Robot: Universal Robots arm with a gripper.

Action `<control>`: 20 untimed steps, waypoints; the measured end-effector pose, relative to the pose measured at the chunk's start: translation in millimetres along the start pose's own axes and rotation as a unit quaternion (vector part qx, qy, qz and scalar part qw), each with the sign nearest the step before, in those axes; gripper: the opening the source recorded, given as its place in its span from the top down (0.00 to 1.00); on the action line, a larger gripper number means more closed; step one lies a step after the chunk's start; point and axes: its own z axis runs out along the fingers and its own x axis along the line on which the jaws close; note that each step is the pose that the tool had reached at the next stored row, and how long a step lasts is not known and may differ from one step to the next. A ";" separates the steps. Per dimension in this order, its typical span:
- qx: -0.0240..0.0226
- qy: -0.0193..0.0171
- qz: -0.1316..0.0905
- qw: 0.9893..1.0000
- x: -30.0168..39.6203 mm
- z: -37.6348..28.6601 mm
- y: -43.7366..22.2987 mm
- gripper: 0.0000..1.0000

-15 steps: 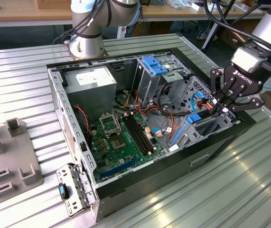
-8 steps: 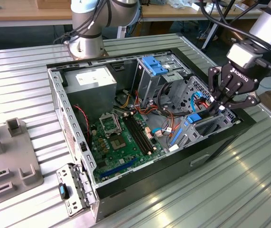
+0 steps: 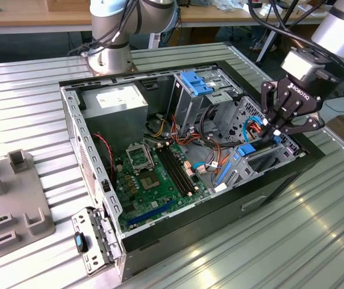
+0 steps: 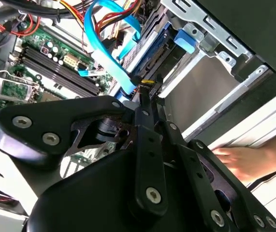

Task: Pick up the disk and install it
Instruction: 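Insert the first disk wire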

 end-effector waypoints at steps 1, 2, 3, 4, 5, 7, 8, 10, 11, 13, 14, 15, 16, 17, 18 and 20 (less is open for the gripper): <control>-0.002 0.000 0.003 1.000 -0.9 0.2 -0.6 0.84; -0.004 -0.001 0.004 1.000 -2.5 0.4 -1.8 0.84; -0.005 -0.001 0.003 1.000 -5.6 0.3 -4.1 0.84; -0.005 -0.001 0.003 1.000 -7.2 0.0 -6.2 0.84; -0.006 -0.001 0.003 1.000 -8.4 -0.5 -10.4 0.84; -0.007 -0.001 0.003 1.000 -8.4 -0.8 -14.7 0.84; -0.007 -0.001 0.004 1.000 -8.4 -0.6 -15.6 0.84; -0.009 -0.001 0.006 1.000 -8.4 1.8 -16.3 0.84; -0.010 -0.001 0.007 1.000 -8.5 2.5 -16.5 0.84; -0.010 -0.001 0.008 1.000 -8.5 2.4 -16.6 0.84; -0.010 -0.001 0.008 1.000 -8.5 2.5 -16.6 0.84; -0.010 -0.001 0.008 1.000 -8.5 2.6 -16.7 0.84; -0.012 -0.001 0.008 1.000 -8.4 3.3 -18.4 0.84; -0.013 -0.001 0.009 1.000 -8.4 3.4 -19.2 0.84; -0.015 0.001 0.009 1.000 -8.4 3.5 -20.1 0.84; -0.021 0.008 0.011 1.000 -8.8 3.4 -22.8 0.84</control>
